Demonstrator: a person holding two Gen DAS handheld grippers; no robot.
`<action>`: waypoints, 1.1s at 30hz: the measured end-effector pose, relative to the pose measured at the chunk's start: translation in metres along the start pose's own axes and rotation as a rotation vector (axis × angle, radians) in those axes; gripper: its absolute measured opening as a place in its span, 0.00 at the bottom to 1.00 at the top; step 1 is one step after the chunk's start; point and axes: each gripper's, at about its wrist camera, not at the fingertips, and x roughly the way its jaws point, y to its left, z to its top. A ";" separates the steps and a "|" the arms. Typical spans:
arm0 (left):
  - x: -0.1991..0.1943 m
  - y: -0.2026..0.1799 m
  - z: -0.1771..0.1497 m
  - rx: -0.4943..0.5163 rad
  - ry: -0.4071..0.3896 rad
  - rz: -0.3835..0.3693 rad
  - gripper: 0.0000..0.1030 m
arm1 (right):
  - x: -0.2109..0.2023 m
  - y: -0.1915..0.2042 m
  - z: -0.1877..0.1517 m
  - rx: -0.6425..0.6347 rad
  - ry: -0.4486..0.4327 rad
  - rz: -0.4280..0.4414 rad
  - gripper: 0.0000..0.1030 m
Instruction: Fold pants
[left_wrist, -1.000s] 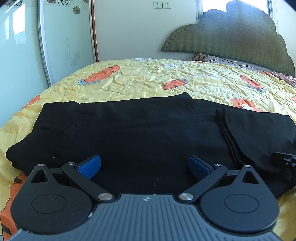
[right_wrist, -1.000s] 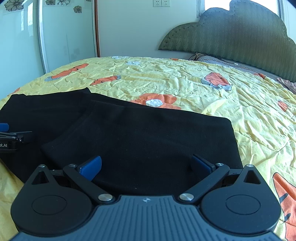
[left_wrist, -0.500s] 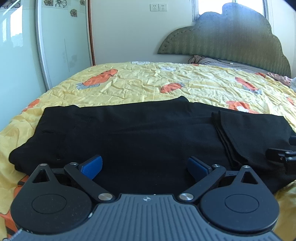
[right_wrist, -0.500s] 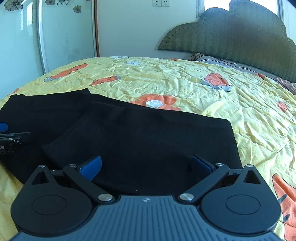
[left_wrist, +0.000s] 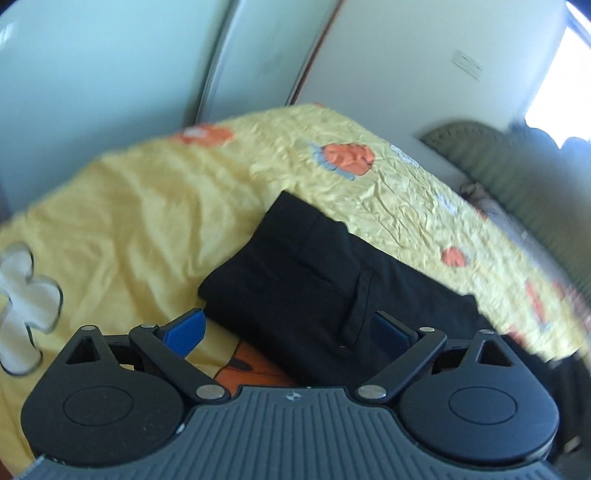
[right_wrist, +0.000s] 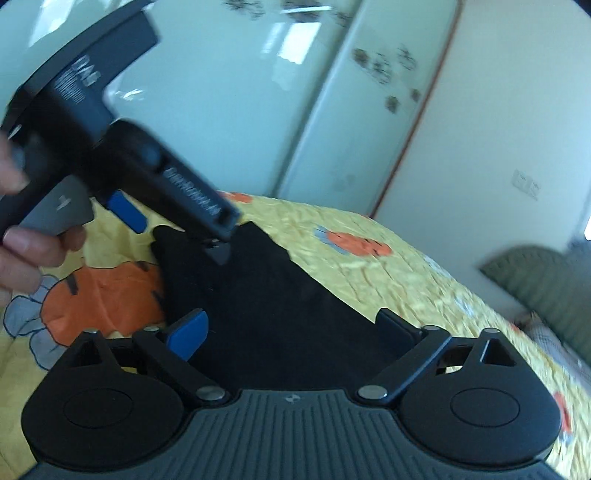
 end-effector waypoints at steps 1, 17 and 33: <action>0.003 0.011 0.004 -0.060 0.030 -0.036 0.92 | 0.006 0.014 0.006 -0.060 -0.002 0.001 0.80; 0.034 0.044 0.010 -0.300 0.154 -0.291 0.91 | 0.071 0.095 0.019 -0.412 0.077 -0.072 0.52; 0.066 0.037 0.029 -0.335 0.089 -0.262 0.50 | 0.076 -0.051 0.038 0.354 0.123 0.210 0.50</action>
